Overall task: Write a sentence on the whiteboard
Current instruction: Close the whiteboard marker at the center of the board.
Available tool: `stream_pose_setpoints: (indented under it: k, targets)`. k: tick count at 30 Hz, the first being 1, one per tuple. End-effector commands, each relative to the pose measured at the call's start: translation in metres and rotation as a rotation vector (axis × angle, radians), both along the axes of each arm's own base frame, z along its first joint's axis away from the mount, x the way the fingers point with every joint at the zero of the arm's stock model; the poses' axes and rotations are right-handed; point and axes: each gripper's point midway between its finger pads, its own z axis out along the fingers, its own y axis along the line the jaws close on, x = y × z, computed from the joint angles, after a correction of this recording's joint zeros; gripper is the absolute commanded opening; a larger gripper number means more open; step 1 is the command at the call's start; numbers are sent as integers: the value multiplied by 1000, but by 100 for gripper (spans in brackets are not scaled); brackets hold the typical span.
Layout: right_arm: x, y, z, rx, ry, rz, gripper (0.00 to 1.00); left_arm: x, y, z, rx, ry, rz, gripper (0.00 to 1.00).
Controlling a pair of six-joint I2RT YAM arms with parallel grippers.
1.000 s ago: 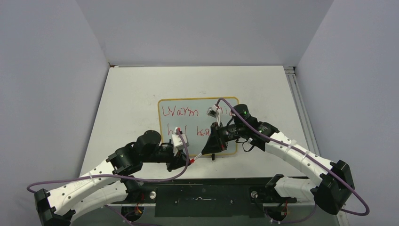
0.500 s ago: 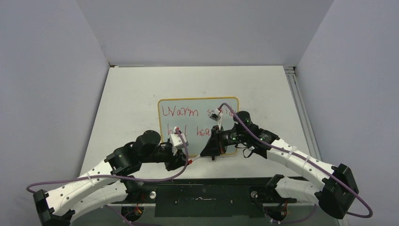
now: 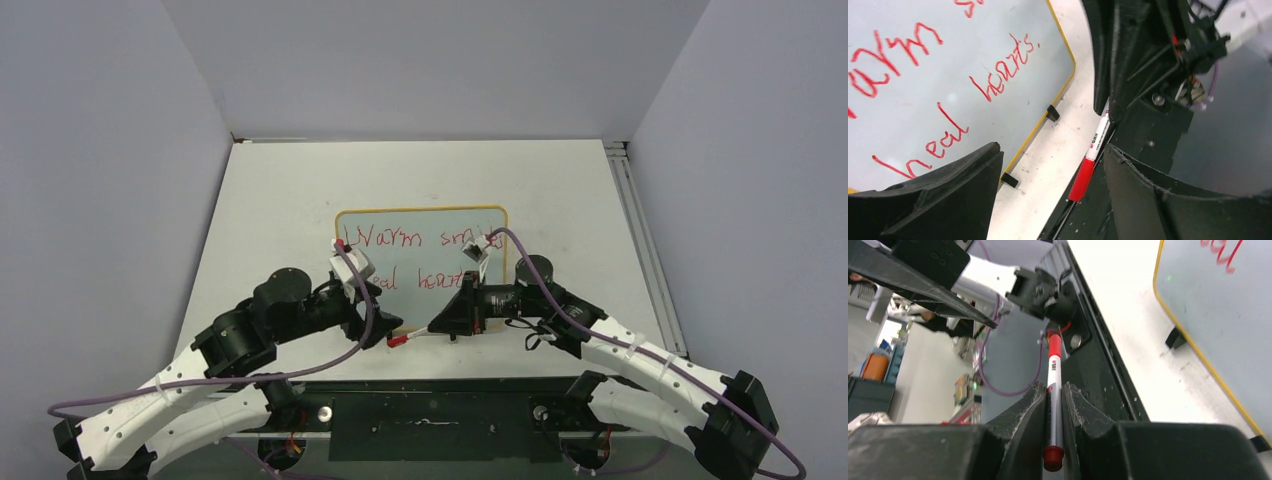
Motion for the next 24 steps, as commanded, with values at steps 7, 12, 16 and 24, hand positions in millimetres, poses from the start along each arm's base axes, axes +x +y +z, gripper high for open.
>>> stream_pose_setpoints:
  k: [7,12,16,24]
  targets:
    - [36,-8,102,370,-217,-284,5,29,5,85,-432,201,305,78]
    - [37,-13,130,473,-255,-312,5,23,7,106,-589,264,268,79]
    - [38,-12,137,503,-261,-309,5,13,7,118,-669,285,204,79]
    - [32,-10,151,580,-241,-274,5,11,6,115,-684,308,191,78]
